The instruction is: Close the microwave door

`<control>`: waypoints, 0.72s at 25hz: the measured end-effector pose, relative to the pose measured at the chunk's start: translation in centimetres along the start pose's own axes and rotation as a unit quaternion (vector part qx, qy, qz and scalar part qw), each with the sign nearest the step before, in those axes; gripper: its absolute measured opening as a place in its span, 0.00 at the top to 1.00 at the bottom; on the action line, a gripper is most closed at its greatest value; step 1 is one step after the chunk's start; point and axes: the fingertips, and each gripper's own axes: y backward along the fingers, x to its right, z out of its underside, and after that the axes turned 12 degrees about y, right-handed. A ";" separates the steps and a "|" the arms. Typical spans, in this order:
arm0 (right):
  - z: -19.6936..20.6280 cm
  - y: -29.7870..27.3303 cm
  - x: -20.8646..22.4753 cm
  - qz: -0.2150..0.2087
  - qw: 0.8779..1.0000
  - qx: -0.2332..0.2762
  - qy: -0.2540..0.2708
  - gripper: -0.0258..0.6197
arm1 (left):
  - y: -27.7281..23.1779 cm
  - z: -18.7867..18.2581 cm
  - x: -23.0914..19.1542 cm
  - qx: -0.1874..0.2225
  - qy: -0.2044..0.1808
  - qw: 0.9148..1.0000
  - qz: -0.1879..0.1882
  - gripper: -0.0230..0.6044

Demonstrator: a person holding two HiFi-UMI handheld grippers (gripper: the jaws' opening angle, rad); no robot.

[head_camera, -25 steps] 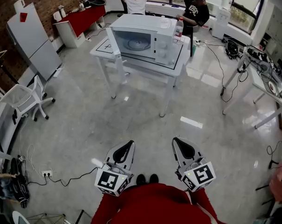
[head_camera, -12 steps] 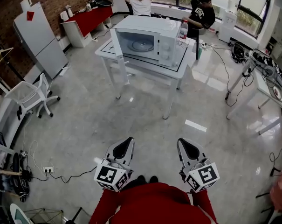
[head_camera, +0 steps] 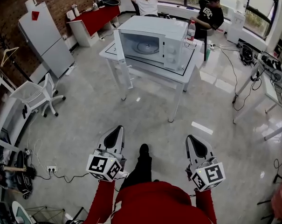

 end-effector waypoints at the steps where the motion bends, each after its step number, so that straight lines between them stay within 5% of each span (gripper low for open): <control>1: 0.0 -0.8 0.4 0.001 1.000 0.000 0.000 0.94 | -0.8 -0.3 -0.8 0.003 0.000 1.000 -0.004 0.95; 9: 0.1 -10.2 4.4 0.008 1.000 -0.014 0.016 0.94 | -9.7 -3.5 -8.8 0.028 0.035 0.999 -0.010 0.95; 18: -2.3 -23.7 10.1 0.035 0.999 -0.025 0.017 0.94 | -20.8 -7.8 -16.9 0.009 -0.028 1.000 0.004 0.95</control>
